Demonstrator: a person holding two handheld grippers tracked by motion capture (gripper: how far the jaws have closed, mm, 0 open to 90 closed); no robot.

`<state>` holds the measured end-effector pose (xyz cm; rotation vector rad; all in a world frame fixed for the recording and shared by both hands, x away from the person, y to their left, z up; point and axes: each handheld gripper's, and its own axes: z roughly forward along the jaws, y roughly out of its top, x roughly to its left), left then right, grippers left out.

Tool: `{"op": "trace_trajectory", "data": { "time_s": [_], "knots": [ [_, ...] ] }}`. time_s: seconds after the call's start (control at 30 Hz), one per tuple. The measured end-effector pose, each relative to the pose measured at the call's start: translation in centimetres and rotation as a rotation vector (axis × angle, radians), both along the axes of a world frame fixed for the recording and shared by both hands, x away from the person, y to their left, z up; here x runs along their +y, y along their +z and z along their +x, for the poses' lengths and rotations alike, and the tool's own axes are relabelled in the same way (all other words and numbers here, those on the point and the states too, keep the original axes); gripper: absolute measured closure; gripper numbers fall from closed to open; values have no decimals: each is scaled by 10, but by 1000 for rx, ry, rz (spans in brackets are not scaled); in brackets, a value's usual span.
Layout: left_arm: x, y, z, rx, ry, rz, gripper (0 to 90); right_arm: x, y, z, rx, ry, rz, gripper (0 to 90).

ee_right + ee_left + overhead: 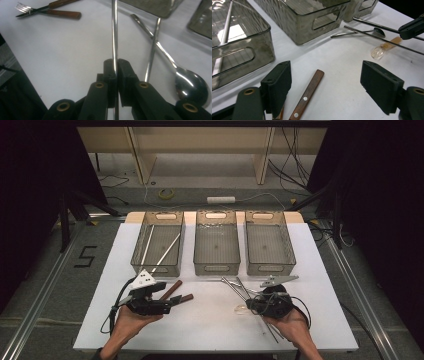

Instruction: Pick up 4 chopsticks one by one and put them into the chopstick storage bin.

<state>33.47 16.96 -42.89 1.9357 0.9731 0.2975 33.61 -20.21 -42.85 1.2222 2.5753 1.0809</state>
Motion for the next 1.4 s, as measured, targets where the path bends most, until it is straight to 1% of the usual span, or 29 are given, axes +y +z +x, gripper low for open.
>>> {"op": "trace_trajectory", "data": {
  "time_s": [0.17,0.27,0.3,0.5,0.53,0.63,0.73,0.8,0.93,0.97,1.03,1.07,1.13,1.2,1.27,1.33,1.37,1.4],
  "knots": [
    [-7,2,-1,-1,-38,14,238,13,5,-7,-13,64,-20,860],
    [-12,4,-4,-2,-82,27,237,21,7,-11,-10,103,-36,860],
    [-14,4,-5,-4,-93,29,237,25,7,-13,-5,124,-38,860],
    [-27,4,-10,-14,-173,77,236,41,4,-20,9,192,-70,860],
    [-29,4,-10,-15,-189,84,236,42,4,-21,6,209,-75,860],
    [-36,3,-12,-14,-242,119,236,48,3,-24,13,235,-81,860],
    [-44,1,-13,-20,-277,159,236,52,2,-26,13,265,-84,860],
    [-48,-1,-12,-20,-299,182,236,55,1,-28,25,281,-91,860],
    [-56,-5,-12,-11,-353,217,241,59,0,-30,31,321,-99,860],
    [-57,-6,-12,-8,-369,235,244,60,-1,-30,26,334,-98,860],
    [-61,-8,-13,-10,-390,268,250,62,-1,-31,32,351,-97,860],
    [-62,-9,-14,-9,-399,279,254,63,-1,-32,26,355,-97,860],
    [-65,-11,-15,-13,-427,295,278,64,-2,-32,25,371,-100,860],
    [-68,-13,-16,-15,-446,311,298,65,-2,-33,38,378,-99,860],
    [-71,-14,-17,-19,-475,331,329,65,-2,-34,42,389,-97,860],
    [-74,-15,-18,-31,-486,350,352,66,-3,-34,39,398,-101,860],
    [-75,-15,-19,-30,-496,354,361,67,-3,-34,49,399,-100,860],
    [-76,-15,-20,-34,-508,358,378,67,-3,-34,49,406,-100,860]
  ]
}}
